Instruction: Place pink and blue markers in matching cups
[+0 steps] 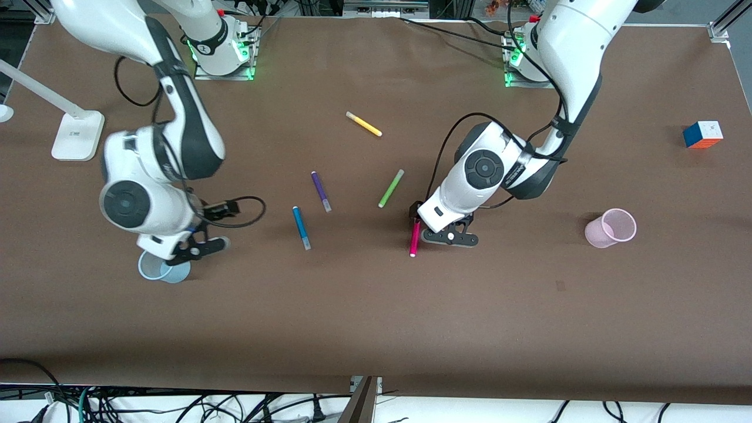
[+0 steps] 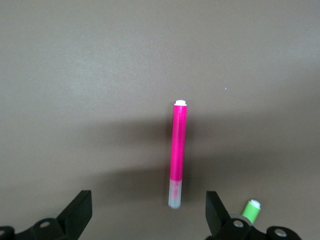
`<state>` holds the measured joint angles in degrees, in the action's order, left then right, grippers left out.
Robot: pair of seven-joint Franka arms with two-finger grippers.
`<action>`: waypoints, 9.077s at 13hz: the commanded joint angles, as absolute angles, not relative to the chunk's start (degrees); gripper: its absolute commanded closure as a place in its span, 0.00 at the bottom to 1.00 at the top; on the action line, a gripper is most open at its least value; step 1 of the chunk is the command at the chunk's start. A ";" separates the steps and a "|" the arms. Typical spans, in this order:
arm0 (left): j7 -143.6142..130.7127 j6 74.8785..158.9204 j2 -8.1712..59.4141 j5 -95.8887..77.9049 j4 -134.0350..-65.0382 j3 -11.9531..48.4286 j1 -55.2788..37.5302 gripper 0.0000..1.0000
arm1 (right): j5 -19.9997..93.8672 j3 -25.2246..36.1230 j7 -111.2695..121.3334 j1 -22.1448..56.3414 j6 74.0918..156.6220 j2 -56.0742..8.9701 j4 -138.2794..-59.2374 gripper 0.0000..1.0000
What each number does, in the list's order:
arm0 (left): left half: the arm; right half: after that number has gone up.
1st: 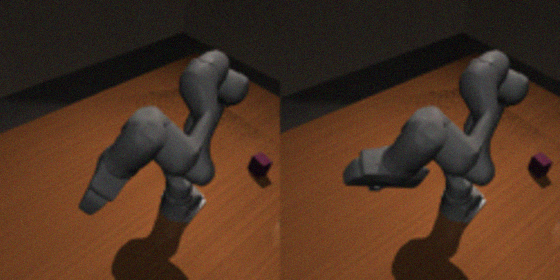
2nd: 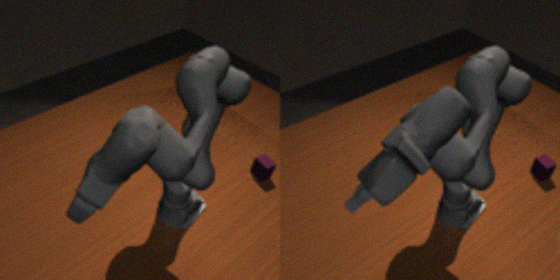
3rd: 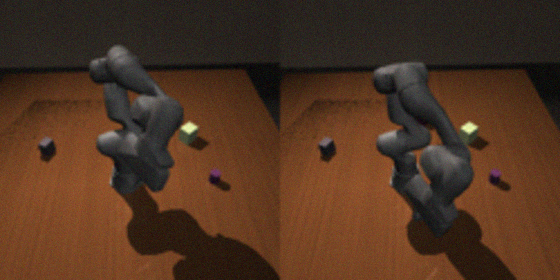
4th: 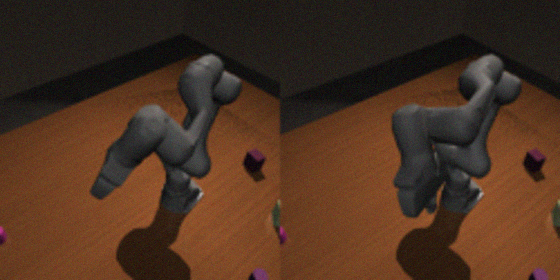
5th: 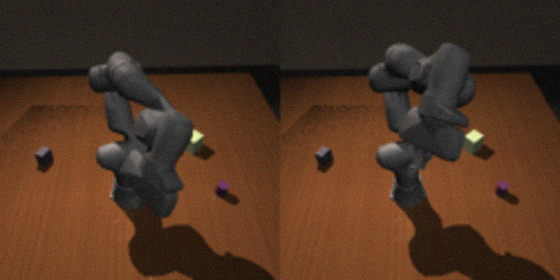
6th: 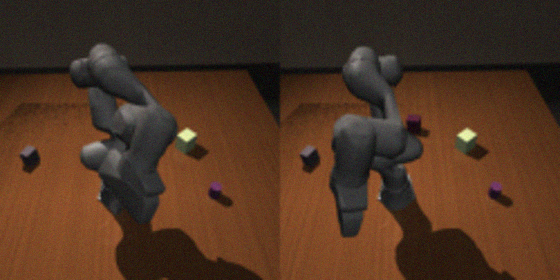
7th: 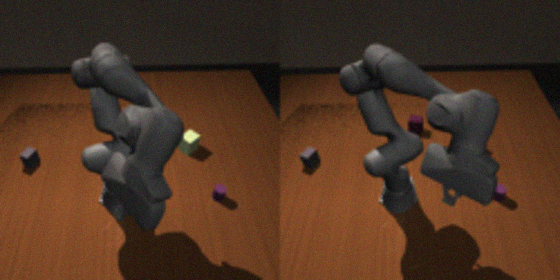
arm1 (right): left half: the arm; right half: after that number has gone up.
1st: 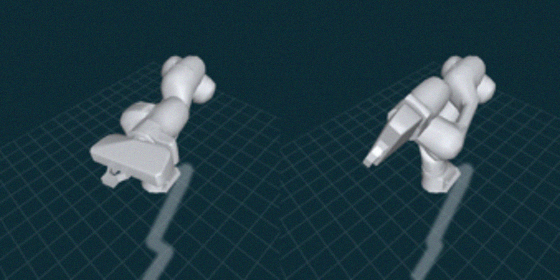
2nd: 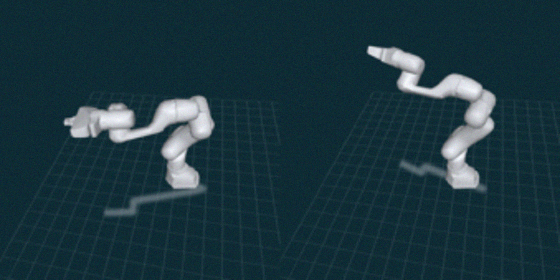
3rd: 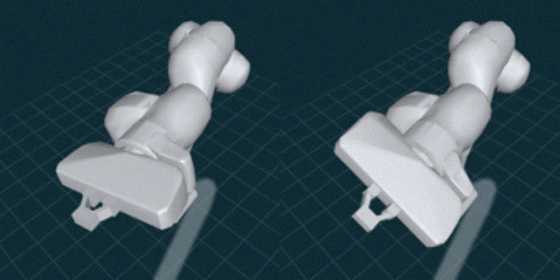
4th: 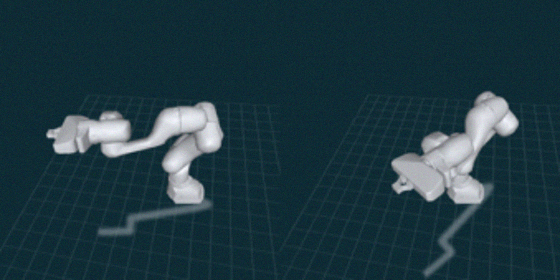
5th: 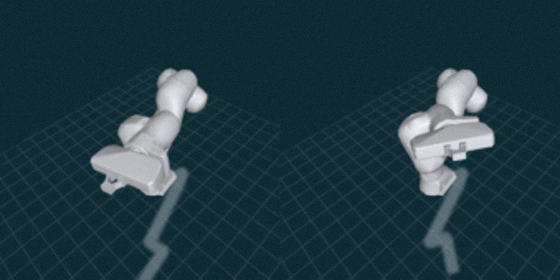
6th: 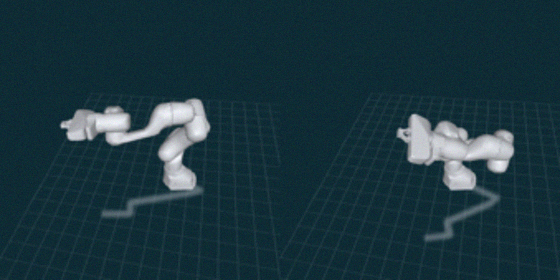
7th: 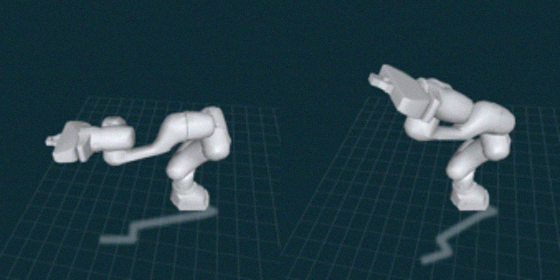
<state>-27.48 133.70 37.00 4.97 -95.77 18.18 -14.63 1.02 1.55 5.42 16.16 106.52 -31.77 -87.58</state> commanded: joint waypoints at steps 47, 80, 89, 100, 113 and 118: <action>25.30 77.42 41.47 43.32 -75.94 28.83 19.15 1.00 | 23.45 2.72 70.19 4.59 118.22 -33.22 -86.05 1.00; -4.21 79.98 20.50 10.74 -73.48 28.44 13.13 0.00 | 46.49 2.46 108.63 -8.88 112.59 -37.97 -85.87 1.00; -0.17 89.87 5.49 -1.67 -90.56 3.34 -2.12 0.00 | 45.18 2.46 96.45 -8.44 109.25 -37.27 -80.34 0.00; 3.16 96.68 -0.18 -5.89 -98.53 2.99 0.53 0.00 | 16.83 1.76 39.70 -1.76 93.97 -28.58 -71.37 0.00; 4.22 96.33 -0.09 -5.19 -97.74 3.25 0.70 0.00 | -1.02 -0.35 -0.53 0.26 82.62 0.07 -91.58 0.00; 4.22 93.96 0.35 -5.01 -95.98 2.99 0.62 0.00 | -2.02 -0.26 1.93 0.18 80.60 0.53 -90.10 0.00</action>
<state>2.77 95.35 1.15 -4.42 -96.45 3.01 0.22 -0.93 -0.05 0.78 0.45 81.05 0.73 -89.73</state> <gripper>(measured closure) 0.000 0.000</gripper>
